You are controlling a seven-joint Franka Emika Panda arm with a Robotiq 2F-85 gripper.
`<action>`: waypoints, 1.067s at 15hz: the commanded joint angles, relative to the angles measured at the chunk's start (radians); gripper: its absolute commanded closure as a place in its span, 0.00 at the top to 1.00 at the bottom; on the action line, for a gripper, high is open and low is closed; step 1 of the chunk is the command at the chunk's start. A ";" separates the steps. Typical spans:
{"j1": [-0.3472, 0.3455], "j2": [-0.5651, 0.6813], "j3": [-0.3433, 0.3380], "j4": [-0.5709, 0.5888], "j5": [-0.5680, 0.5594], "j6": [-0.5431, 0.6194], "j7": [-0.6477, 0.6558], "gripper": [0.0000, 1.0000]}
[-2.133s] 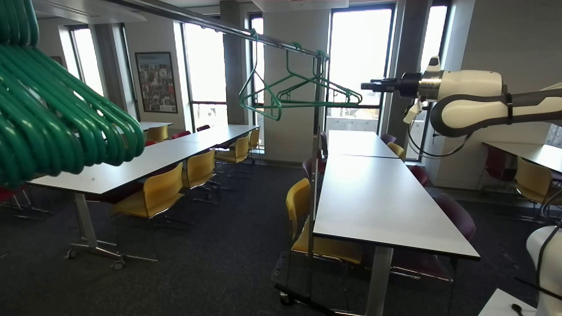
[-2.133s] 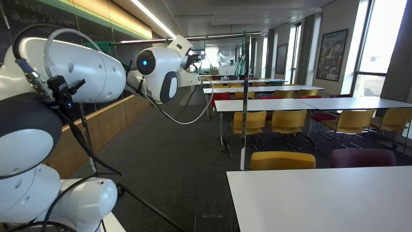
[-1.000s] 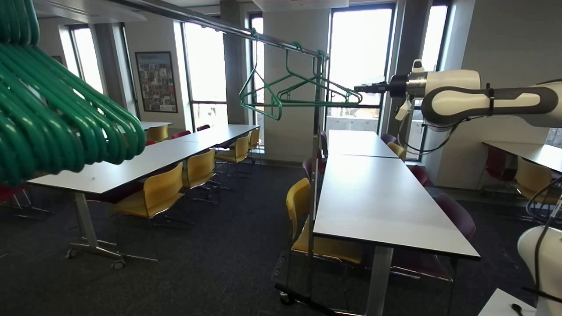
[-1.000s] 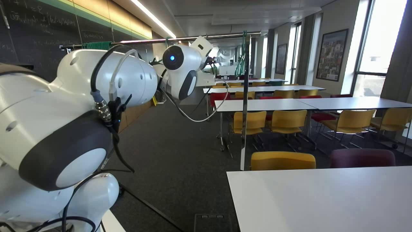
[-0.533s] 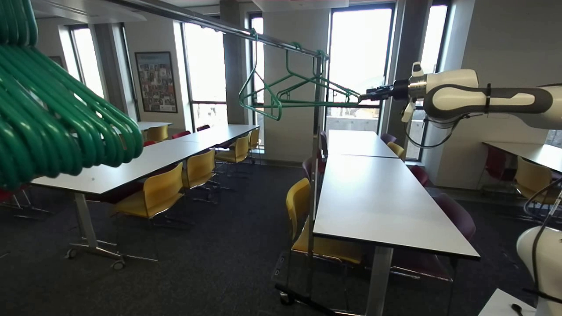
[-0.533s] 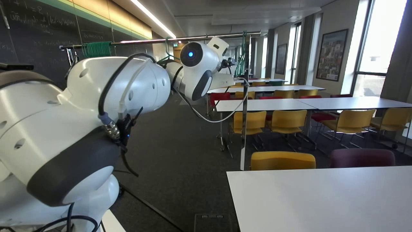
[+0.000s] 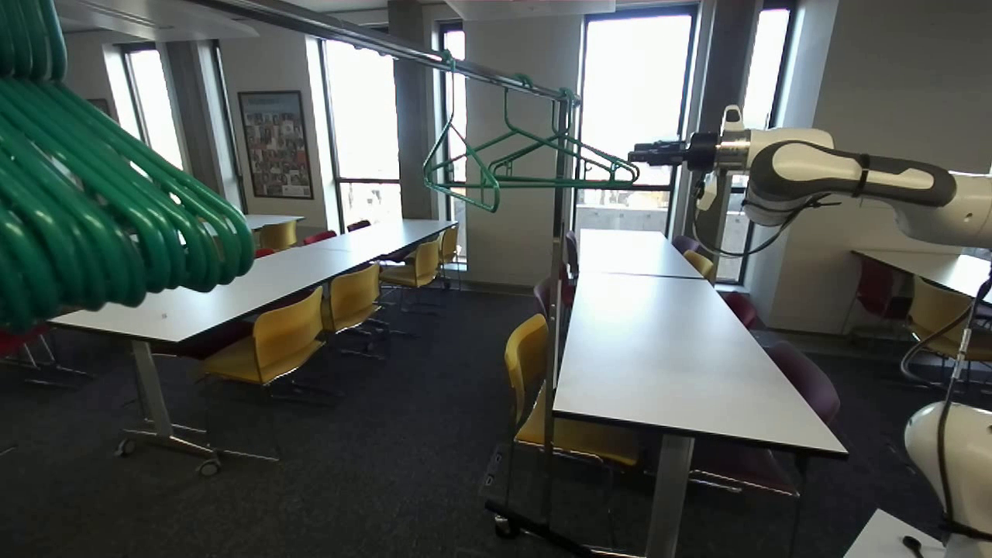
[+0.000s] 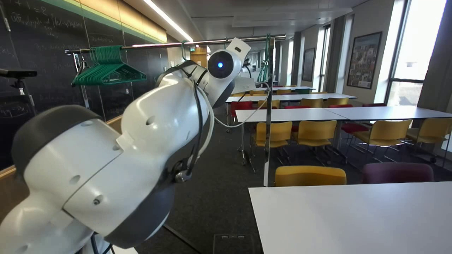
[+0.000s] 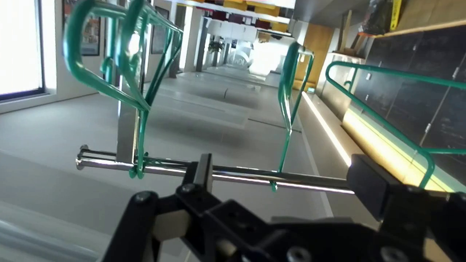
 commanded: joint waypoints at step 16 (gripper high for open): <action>0.092 -0.187 0.025 -0.022 0.010 -0.139 -0.055 1.00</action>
